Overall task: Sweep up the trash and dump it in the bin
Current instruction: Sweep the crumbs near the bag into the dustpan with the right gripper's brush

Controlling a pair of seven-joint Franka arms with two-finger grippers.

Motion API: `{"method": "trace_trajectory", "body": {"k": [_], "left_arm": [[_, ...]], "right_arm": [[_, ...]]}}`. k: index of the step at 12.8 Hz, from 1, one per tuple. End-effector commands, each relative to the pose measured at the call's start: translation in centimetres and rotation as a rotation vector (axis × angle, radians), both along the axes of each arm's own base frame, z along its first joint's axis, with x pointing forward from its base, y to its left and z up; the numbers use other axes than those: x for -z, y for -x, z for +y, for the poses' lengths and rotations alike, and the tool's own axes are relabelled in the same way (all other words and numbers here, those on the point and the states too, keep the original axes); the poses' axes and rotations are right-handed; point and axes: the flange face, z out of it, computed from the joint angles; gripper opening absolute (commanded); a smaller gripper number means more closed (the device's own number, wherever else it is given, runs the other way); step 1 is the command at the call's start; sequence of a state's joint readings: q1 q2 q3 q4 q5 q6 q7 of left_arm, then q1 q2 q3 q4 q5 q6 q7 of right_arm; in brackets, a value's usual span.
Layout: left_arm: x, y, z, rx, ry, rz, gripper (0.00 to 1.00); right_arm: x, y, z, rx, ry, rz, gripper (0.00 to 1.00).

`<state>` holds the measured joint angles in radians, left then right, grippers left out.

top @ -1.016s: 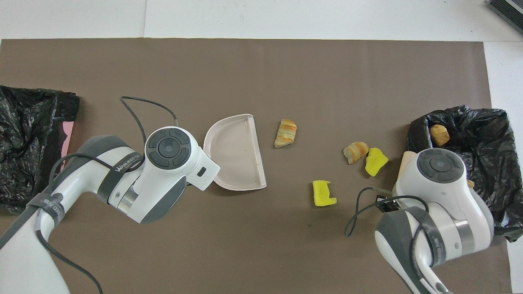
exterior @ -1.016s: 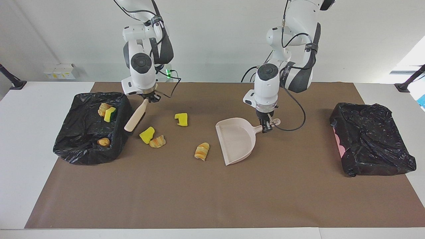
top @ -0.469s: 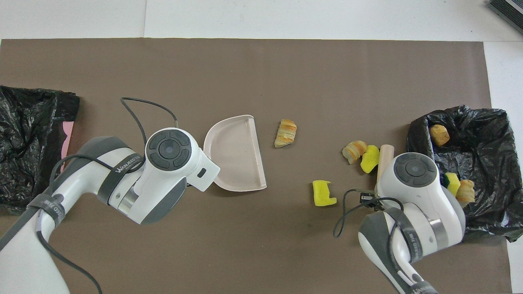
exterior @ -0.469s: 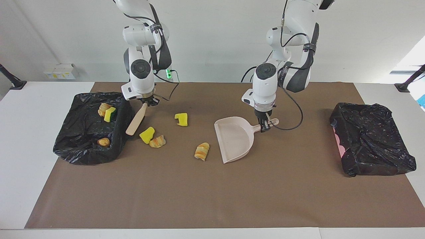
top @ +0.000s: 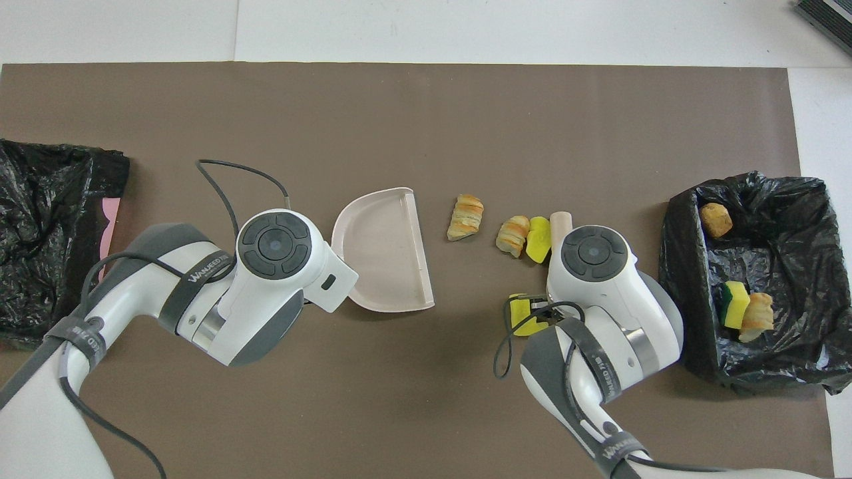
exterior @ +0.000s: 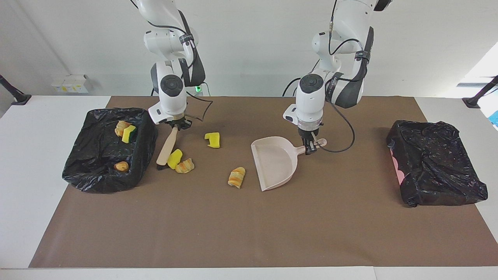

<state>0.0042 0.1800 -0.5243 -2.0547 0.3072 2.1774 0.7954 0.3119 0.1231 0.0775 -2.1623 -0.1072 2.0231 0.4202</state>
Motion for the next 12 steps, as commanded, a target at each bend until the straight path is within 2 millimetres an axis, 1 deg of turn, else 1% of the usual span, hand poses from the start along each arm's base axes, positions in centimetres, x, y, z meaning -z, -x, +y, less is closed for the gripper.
{"method": "trace_trajectory", "body": {"k": [1,3,4,6,7,8,9,10,11,12], "left_arm": [[0.0,1.2,0.3,0.019,-0.001,-0.004,0.00],[0.0,1.2,0.3,0.019,-0.001,-0.004,0.00],[0.0,1.2,0.3,0.019,-0.001,-0.004,0.00],[0.0,1.2,0.3,0.019,-0.001,-0.004,0.00],[0.0,1.2,0.3,0.018,0.000,-0.004,0.00],[0.0,1.2,0.3,0.017,0.000,-0.004,0.00],[0.0,1.2,0.3,0.017,0.001,-0.005,0.00],[0.0,1.1,0.4,0.016,0.004,-0.008,0.00],[-0.1,1.1,0.3,0.019,0.008,-0.013,0.00],[-0.1,1.0,0.3,0.023,0.013,-0.018,0.00]], "right_arm": [[0.1,-1.2,4.8,-0.091,-0.097,0.016,0.00],[0.5,-1.2,10.0,-0.171,-0.116,0.009,0.00],[0.5,-0.7,12.5,-0.204,-0.145,-0.009,0.00],[0.3,0.2,15.7,-0.252,-0.257,-0.033,0.00],[-0.2,0.6,16.8,-0.255,-0.288,-0.028,0.00],[-1.2,0.8,18.0,-0.269,-0.301,-0.030,0.00],[-1.9,1.1,18.1,-0.277,-0.300,-0.027,0.00],[-2.7,1.3,17.7,-0.271,-0.292,-0.005,0.00],[-3.7,1.0,16.6,-0.262,-0.282,0.012,0.00],[-4.8,0.6,15.1,-0.237,-0.273,0.021,0.00]]}}
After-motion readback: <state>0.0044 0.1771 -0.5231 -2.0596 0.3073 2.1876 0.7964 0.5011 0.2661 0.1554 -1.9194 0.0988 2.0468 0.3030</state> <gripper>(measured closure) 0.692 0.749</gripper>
